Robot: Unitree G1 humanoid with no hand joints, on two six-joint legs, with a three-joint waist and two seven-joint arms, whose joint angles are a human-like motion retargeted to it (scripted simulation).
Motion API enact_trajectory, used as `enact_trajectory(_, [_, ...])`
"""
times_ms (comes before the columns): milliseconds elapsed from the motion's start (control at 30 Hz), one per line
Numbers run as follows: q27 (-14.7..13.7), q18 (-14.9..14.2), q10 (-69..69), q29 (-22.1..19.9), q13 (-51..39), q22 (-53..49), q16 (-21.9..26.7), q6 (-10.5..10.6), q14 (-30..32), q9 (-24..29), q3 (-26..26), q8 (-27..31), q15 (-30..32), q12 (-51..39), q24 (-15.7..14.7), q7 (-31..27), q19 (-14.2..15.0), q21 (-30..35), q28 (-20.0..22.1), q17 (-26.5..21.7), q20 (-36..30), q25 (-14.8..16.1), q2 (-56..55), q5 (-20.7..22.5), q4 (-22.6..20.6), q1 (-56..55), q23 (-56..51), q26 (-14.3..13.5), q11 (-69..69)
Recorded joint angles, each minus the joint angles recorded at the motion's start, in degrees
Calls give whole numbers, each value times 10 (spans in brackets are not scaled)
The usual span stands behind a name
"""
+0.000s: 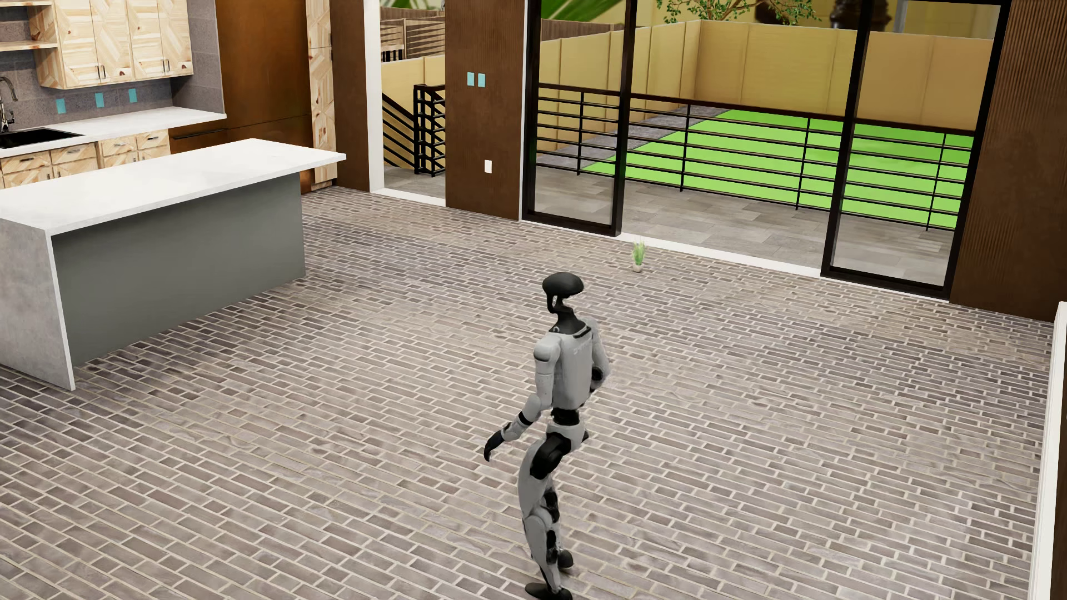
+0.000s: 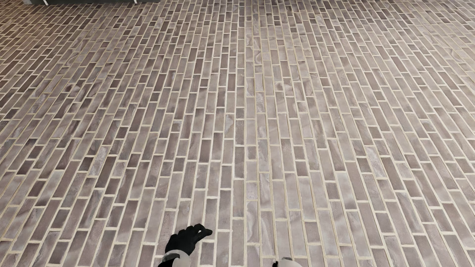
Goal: Go to the counter
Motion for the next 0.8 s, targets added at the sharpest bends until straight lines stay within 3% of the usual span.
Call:
enact_trajectory(33, [4,-1,-6,3,-4,-8,2,1,-13,-1,-6,-10,3,-14,-3,-7,-15,2,1,2,-10,-1,-10,1,1,21,5,-6,-88])
enact_trajectory(67, [4,-1,-17,15,-9,-17,1,2,-23,-3,-12,-20,7,-26,-9,-13,-12,12,3,-1,-20,-10,-14,7,3,44,14,-10,-180])
enact_trajectory(133, [2,0,-45,43,-17,-26,-2,5,-35,-9,-23,-34,34,-46,-20,-27,17,35,7,-10,-42,-39,-4,22,8,92,34,-16,-369])
enact_trajectory(167, [1,-1,-48,46,-16,-26,-5,7,-42,-11,-28,-22,30,-53,-22,-33,46,36,8,-12,-56,-51,-11,28,7,116,42,-17,-406])
enact_trajectory(200, [1,-3,-48,39,-13,-24,-7,9,-48,-13,-32,-2,29,-57,-21,-39,55,30,7,-8,-67,-56,-13,36,9,137,49,-15,-413])
enact_trajectory(267, [6,-10,-32,19,-10,-21,-7,14,-44,-18,-37,13,97,-51,-20,-46,0,7,3,11,-79,-46,-18,53,20,175,69,-6,-349])
enact_trajectory(333, [19,-23,21,14,-13,-12,-5,26,10,-24,-41,-2,129,-25,-23,-42,-36,-9,2,27,-73,-46,-19,66,41,192,100,16,-263])
enact_trajectory(367, [24,-29,70,12,-17,-3,-3,35,56,-26,-41,-11,103,-8,-25,-40,-55,-14,0,35,-67,-49,-11,79,56,185,115,30,-235])
enact_trajectory(433, [19,-92,232,4,-27,19,13,56,186,-26,-43,-38,55,15,-19,-36,-75,-20,-19,50,-75,-51,27,107,99,122,135,50,-218])
enact_trajectory(500, [7,-133,400,-2,-46,22,43,77,282,-22,-42,-66,16,31,-5,-41,-82,-18,-43,57,-100,-54,70,134,141,21,141,47,-222])
enact_trajectory(567, [-1,-127,486,-5,-73,-6,66,93,230,-17,-37,-78,-17,64,-27,-52,-91,-8,-45,57,-86,-57,117,160,146,-73,141,40,-230])
enact_trajectory(633, [-20,-97,482,-10,-107,-49,84,101,155,-12,-27,-76,-49,113,-61,-58,-96,2,-37,54,-49,-65,168,182,143,-152,152,43,-241])
enact_trajectory(733, [-37,-69,313,-6,-149,-71,77,104,69,-9,-7,-60,-85,154,-89,-72,-100,31,-16,45,-5,-68,246,203,130,-228,134,65,-271])
enact_trajectory(800, [-42,-51,123,-4,-174,-70,72,104,82,-10,6,-46,-101,170,-91,-55,-102,51,-9,38,14,-67,296,212,140,-243,123,72,-299])
